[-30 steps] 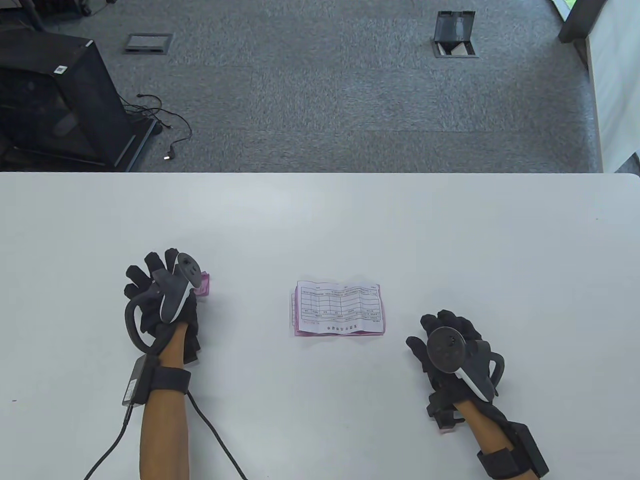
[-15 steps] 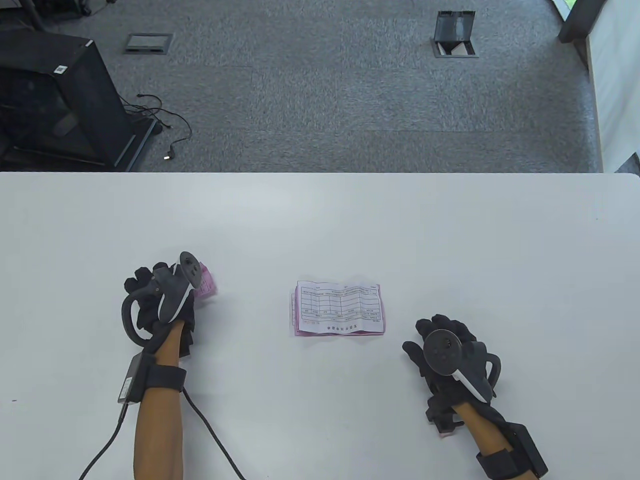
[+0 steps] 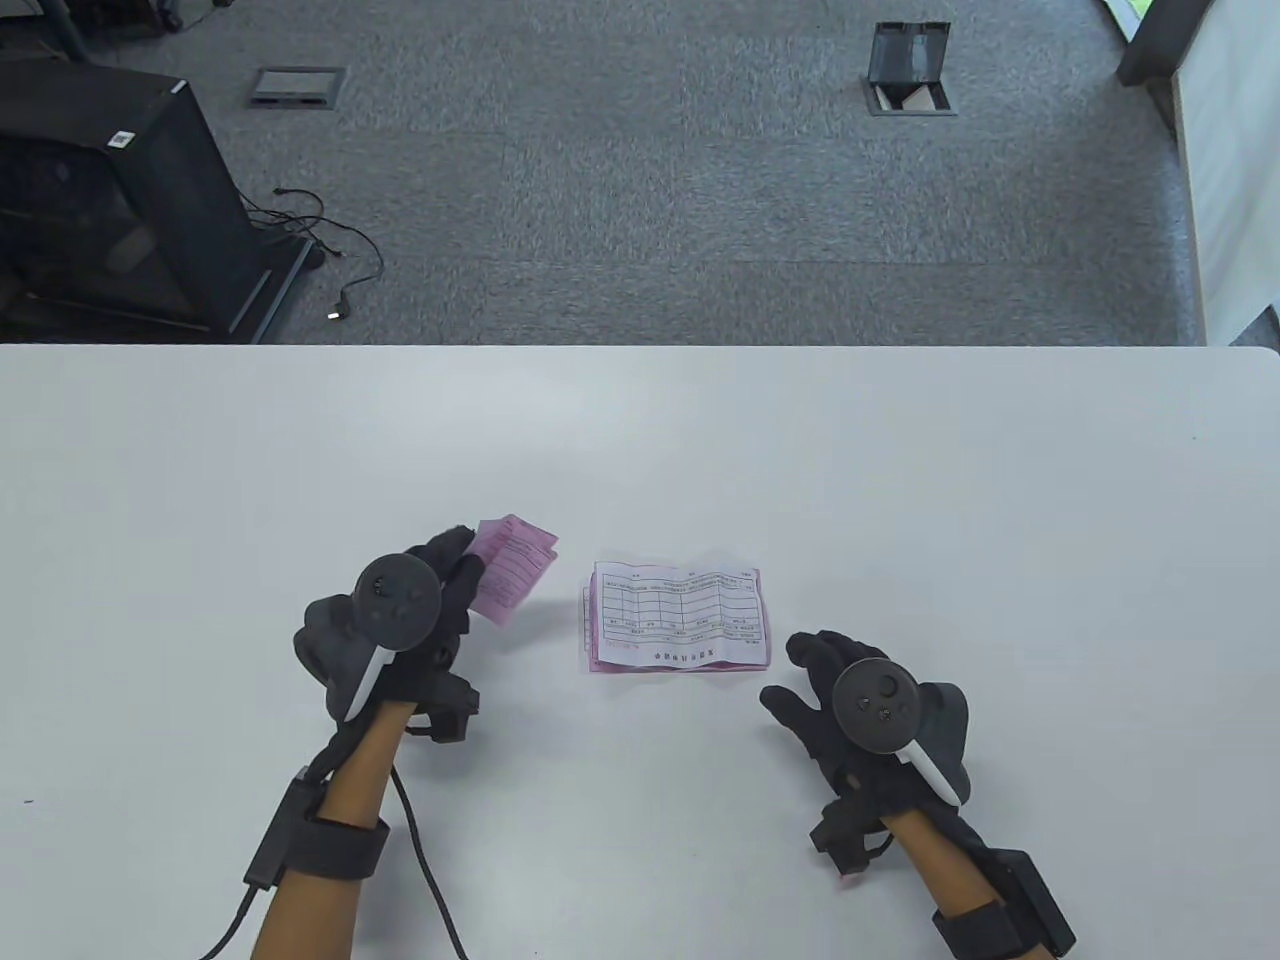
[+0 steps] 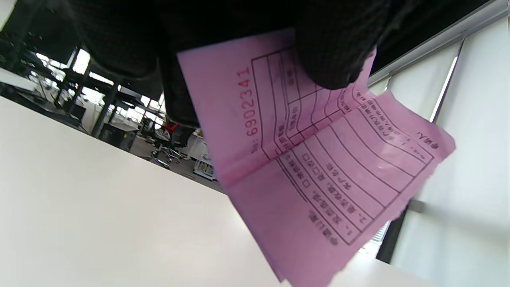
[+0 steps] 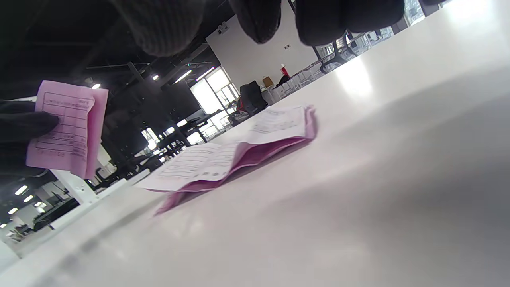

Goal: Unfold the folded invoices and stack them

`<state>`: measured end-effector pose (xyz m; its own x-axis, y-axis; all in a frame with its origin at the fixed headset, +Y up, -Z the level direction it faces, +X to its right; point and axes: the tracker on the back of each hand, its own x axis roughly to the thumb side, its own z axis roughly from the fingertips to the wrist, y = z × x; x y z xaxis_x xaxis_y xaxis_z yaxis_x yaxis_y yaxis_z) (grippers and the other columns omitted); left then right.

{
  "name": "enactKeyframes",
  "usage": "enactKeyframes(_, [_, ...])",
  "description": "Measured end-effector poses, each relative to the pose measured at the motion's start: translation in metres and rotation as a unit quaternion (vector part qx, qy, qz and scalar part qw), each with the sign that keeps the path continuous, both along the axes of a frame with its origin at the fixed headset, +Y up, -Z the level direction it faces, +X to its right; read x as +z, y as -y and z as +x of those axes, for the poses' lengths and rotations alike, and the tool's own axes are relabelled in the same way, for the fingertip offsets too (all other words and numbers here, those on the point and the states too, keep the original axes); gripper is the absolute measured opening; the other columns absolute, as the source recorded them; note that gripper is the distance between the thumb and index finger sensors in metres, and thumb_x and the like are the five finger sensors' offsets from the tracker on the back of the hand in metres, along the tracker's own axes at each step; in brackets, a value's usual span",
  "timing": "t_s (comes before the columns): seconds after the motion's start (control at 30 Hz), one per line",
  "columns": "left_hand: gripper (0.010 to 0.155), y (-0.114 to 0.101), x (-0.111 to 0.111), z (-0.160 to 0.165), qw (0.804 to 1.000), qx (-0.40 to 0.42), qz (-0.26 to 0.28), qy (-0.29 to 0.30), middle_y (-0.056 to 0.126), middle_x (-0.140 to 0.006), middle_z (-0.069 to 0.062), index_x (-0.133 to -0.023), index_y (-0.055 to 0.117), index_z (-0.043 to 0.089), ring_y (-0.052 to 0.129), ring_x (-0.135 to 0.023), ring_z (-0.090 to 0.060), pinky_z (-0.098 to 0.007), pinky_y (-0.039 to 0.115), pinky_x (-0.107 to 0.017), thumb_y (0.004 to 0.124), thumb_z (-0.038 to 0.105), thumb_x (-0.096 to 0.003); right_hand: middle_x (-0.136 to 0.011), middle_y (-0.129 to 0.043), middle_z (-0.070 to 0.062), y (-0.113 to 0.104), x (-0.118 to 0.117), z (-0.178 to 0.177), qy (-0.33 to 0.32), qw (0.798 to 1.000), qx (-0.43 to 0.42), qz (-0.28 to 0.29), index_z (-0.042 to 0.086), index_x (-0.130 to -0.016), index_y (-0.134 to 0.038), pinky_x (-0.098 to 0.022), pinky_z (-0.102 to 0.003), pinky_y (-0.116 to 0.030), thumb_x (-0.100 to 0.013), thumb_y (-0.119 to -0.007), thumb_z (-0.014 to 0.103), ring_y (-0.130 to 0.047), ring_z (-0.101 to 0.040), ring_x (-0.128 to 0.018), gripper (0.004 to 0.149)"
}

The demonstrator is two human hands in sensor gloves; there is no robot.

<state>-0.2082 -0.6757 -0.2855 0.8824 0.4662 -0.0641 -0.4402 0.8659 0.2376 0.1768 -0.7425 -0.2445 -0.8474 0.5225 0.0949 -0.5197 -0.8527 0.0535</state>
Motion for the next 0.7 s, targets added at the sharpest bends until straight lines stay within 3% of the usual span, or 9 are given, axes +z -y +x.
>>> enactKeyframes(0.2, [0.041, 0.008, 0.029, 0.048, 0.996, 0.069, -0.014, 0.055, 0.107, -0.072, -0.001, -0.086, 0.088, 0.025, 0.1, -0.069, -0.026, -0.054, 0.076, -0.062, 0.085, 0.039, -0.0473, -0.108, -0.05, -0.022, -0.003, 0.001, -0.019, -0.049, 0.993, -0.096, -0.044, 0.017, -0.107, -0.042, -0.066, -0.072, -0.043, -0.043, -0.065, 0.061, -0.048, -0.051, -0.097, 0.081])
enactKeyframes(0.43, [0.041, 0.036, 0.058, 0.086, 0.986, 0.126, -0.053, 0.091, 0.108, -0.071, -0.001, -0.086, 0.088, 0.024, 0.101, -0.068, -0.025, -0.053, 0.076, -0.061, 0.085, 0.04, -0.0473, -0.11, -0.044, -0.025, 0.005, 0.004, -0.035, -0.09, 0.975, -0.179, -0.102, 0.009, -0.11, -0.032, -0.066, -0.074, -0.04, -0.039, -0.063, 0.067, -0.042, -0.055, -0.098, 0.097])
enactKeyframes(0.6, [0.041, 0.057, 0.061, 0.106, 0.979, 0.16, -0.069, 0.107, 0.108, -0.071, -0.001, -0.086, 0.088, 0.024, 0.101, -0.068, -0.025, -0.053, 0.076, -0.061, 0.085, 0.04, -0.0474, -0.109, -0.045, -0.025, 0.008, 0.007, -0.039, -0.095, 0.967, -0.201, -0.123, 0.009, -0.109, -0.033, -0.065, -0.073, -0.042, -0.039, -0.066, 0.066, -0.043, -0.055, -0.098, 0.096])
enactKeyframes(0.7, [0.042, 0.062, 0.063, 0.111, 0.976, 0.167, -0.075, 0.117, 0.108, -0.072, -0.001, -0.086, 0.088, 0.024, 0.101, -0.069, -0.025, -0.053, 0.076, -0.061, 0.085, 0.04, -0.0473, -0.102, -0.058, -0.02, 0.007, 0.008, -0.038, -0.064, 0.974, -0.193, -0.101, 0.013, -0.104, -0.045, -0.065, -0.069, -0.048, -0.043, -0.069, 0.06, -0.056, -0.05, -0.093, 0.081])
